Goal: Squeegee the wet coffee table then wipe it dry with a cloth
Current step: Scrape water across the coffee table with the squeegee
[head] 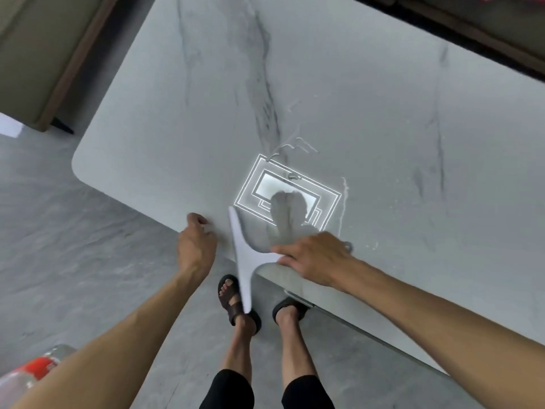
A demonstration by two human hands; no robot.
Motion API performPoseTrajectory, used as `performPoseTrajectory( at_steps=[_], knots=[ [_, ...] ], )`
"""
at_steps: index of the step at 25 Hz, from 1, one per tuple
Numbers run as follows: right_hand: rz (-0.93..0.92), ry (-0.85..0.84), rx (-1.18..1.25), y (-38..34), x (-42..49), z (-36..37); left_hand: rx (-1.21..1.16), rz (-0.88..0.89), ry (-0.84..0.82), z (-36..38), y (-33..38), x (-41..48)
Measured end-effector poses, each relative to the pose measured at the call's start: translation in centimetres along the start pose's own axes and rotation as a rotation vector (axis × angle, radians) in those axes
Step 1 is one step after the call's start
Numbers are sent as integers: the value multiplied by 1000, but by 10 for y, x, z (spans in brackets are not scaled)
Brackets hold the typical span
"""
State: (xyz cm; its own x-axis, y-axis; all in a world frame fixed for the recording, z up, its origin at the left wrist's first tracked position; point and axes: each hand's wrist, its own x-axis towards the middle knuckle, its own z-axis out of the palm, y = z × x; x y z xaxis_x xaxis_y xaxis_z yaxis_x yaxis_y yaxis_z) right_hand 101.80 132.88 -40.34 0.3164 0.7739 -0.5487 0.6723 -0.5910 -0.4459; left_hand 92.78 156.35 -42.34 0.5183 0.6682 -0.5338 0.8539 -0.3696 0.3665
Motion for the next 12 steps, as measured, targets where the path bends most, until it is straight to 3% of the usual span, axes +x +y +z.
performPoseTrajectory(
  at_steps=[4,8,12],
  knots=[
    [-124,34,-42,-50,94,-6,-1,-27,127,-29,-27,20],
    [-22,146,-51,-26,110,-26,3,-17,-25,-32,-29,26],
    [188,219,-31,48,43,-42,-30,45,-152,-13,-9,9]
  ],
)
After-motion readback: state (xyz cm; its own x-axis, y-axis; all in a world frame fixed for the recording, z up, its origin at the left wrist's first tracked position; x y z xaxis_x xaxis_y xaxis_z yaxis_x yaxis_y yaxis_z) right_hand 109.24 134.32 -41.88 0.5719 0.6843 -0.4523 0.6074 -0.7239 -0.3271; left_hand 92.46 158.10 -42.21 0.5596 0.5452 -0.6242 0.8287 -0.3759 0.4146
